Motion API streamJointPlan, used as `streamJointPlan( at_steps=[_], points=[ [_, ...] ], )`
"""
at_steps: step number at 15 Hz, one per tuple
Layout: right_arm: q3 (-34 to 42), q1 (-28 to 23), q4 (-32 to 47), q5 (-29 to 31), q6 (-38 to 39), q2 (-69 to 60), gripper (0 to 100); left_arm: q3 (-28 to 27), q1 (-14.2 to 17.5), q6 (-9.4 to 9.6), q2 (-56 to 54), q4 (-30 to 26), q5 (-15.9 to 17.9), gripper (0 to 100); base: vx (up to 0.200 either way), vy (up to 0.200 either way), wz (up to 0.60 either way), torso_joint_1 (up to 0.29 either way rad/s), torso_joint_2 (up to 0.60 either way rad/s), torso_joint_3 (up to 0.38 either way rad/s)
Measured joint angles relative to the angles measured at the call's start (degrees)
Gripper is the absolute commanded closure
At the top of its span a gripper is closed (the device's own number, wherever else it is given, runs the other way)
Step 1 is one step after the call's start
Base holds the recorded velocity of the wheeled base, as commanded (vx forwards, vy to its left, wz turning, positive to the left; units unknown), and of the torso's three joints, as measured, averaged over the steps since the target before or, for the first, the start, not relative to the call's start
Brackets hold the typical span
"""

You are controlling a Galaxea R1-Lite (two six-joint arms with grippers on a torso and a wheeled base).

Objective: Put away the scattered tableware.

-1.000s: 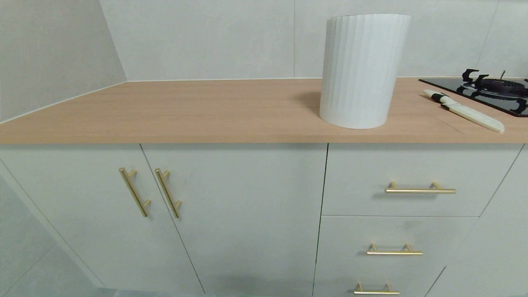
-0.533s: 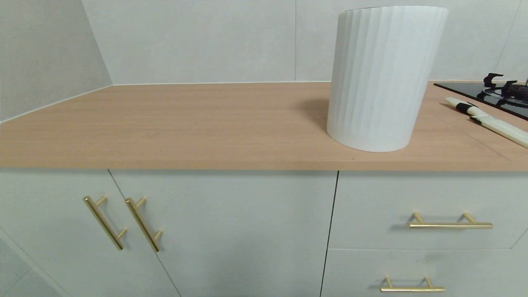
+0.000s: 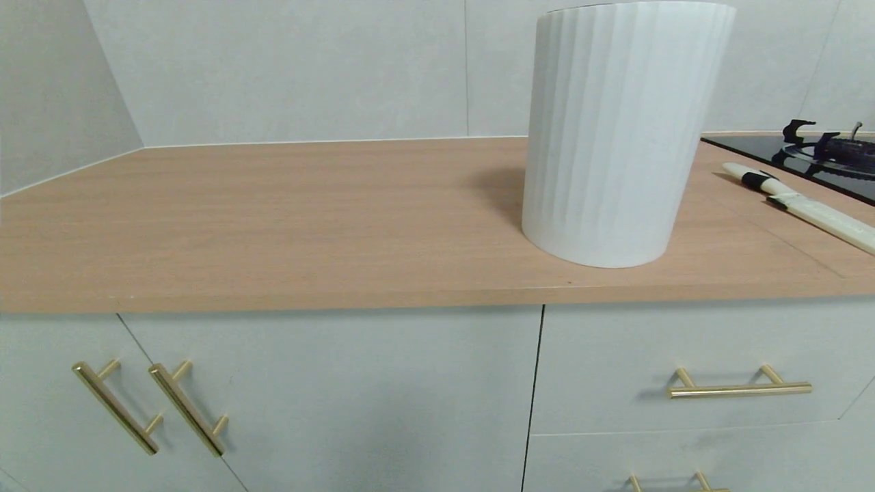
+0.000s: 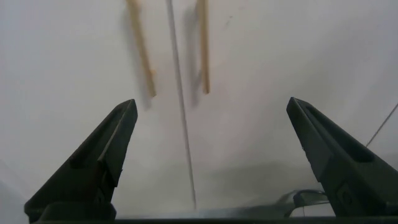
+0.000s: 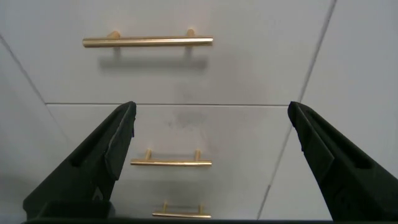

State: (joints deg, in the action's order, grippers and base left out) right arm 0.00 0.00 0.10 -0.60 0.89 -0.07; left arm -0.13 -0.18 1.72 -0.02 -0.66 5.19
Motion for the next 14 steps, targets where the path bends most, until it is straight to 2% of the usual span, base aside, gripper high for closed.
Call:
streamJointPlan(
  at_steps=[7, 14],
  points=[
    [0.00, 0.05, 0.00, 0.02, 0.00, 0.00, 0, 0.00, 0.00, -0.06, 0.00, -0.02, 0.00, 0, 0.000, 0.000, 0.00, 0.000, 0.00, 0.000],
    [0.00, 0.16, 0.00, 0.00, 0.00, 0.00, 0, 0.00, 0.07, -0.05, 0.00, -0.05, -0.05, 0, 0.000, -0.200, 0.00, 0.003, 0.00, 0.001]
  ],
)
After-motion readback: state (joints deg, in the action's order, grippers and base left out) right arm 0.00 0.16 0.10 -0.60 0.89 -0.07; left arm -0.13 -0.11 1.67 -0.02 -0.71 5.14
